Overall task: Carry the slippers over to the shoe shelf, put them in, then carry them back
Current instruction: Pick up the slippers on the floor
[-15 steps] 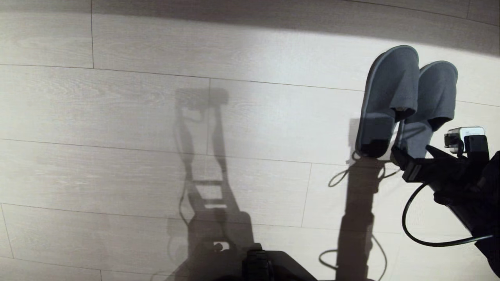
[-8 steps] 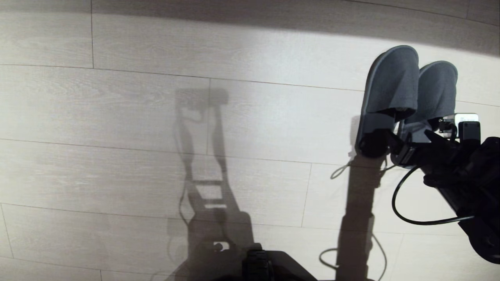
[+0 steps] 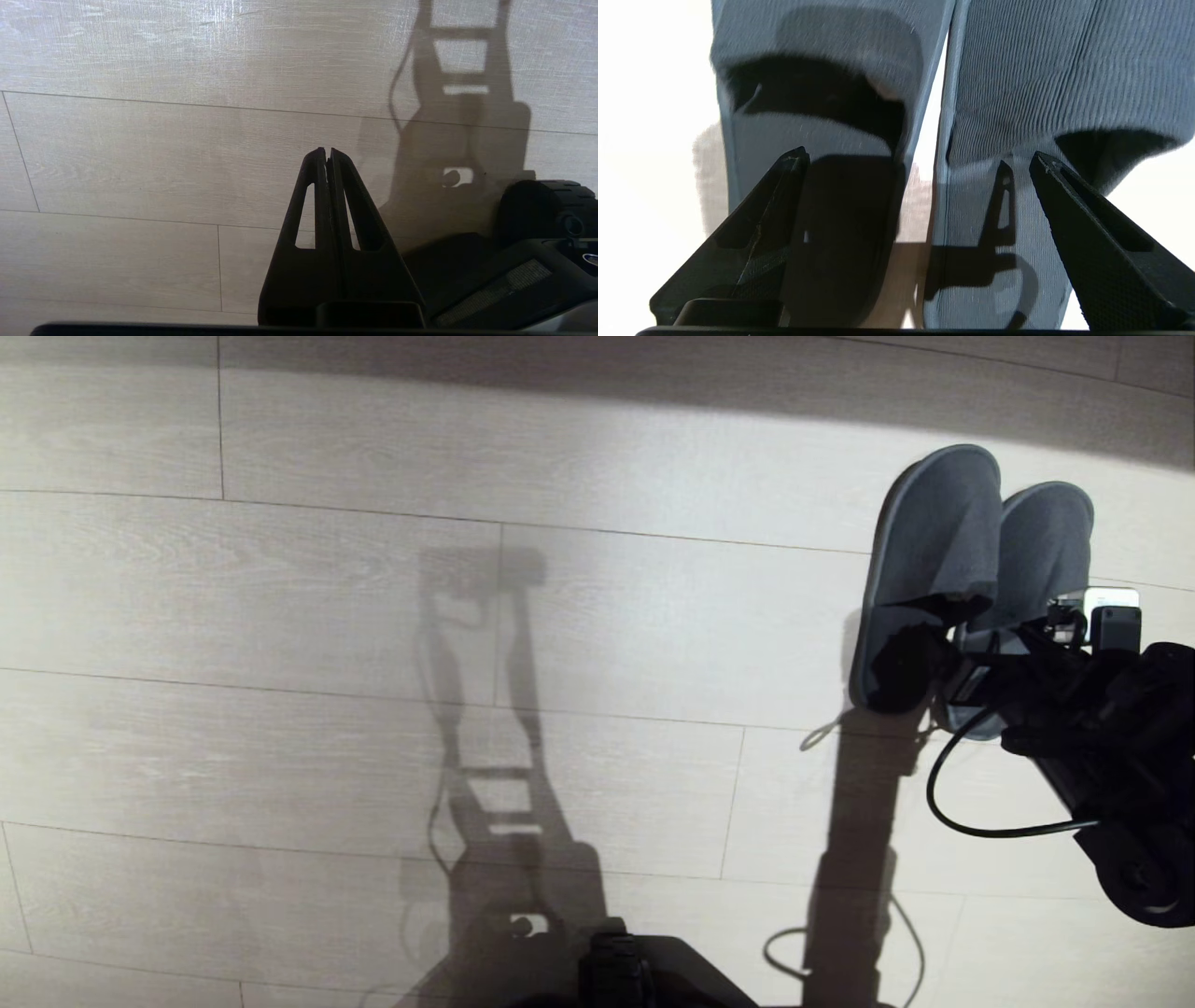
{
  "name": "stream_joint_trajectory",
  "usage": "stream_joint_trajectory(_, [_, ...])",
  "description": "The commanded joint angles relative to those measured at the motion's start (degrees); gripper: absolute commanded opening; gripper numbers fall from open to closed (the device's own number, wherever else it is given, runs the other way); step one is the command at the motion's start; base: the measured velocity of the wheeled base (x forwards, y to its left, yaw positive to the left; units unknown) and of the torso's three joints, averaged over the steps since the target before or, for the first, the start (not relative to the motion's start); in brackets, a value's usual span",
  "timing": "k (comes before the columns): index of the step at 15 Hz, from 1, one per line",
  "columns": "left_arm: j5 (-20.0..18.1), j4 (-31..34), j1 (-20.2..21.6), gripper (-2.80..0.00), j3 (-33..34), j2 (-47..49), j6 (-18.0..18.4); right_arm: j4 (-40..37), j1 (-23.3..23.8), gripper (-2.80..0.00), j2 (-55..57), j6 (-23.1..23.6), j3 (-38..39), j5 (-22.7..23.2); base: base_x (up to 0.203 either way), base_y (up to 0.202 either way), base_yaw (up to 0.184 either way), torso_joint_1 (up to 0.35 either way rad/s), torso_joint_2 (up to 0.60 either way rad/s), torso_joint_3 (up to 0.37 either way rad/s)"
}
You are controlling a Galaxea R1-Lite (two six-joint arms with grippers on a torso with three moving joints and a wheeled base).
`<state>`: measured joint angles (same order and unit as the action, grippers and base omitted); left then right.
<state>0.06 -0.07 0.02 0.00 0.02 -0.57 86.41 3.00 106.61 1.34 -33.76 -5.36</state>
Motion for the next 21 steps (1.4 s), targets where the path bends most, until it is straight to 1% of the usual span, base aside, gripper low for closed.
stream_joint_trajectory(1, [0.03,-0.01,-0.02,-2.80,0.01,-0.11,-0.04,0.48,0.32,0.00,0.95,-0.31,-1.85,0.00,0.000,0.000,0.000,0.000,0.00,0.000])
stream_joint_trajectory(4, [0.03,-0.01,0.06,-2.80,0.09,-0.11,-0.04,0.51,0.37,0.00,3.05,-0.61,-4.36,1.04,0.000,0.000,0.000,0.000,0.00,0.000])
stream_joint_trajectory(9, [0.03,-0.01,0.05,-2.80,0.09,-0.11,-0.04,0.43,0.38,0.00,4.31,-1.44,-9.22,1.42,0.000,0.000,0.000,0.000,0.00,0.000])
stream_joint_trajectory(11, [0.03,-0.01,-0.02,-2.80,0.00,-0.11,-0.04,0.43,0.34,0.00,3.73,-1.73,-9.39,2.33,0.000,0.000,0.000,0.000,0.00,0.000])
stream_joint_trajectory(17, [0.03,-0.01,0.05,-2.80,0.09,-0.11,-0.04,0.43,0.42,0.00,5.16,-1.69,-11.90,2.38,0.000,0.000,0.000,0.000,0.00,0.000])
stream_joint_trajectory(21, [0.03,-0.01,-0.02,-2.80,0.00,-0.11,-0.04,0.52,1.92,0.00,6.33,-1.69,-12.99,2.38,0.000,0.000,0.000,0.000,0.00,0.000])
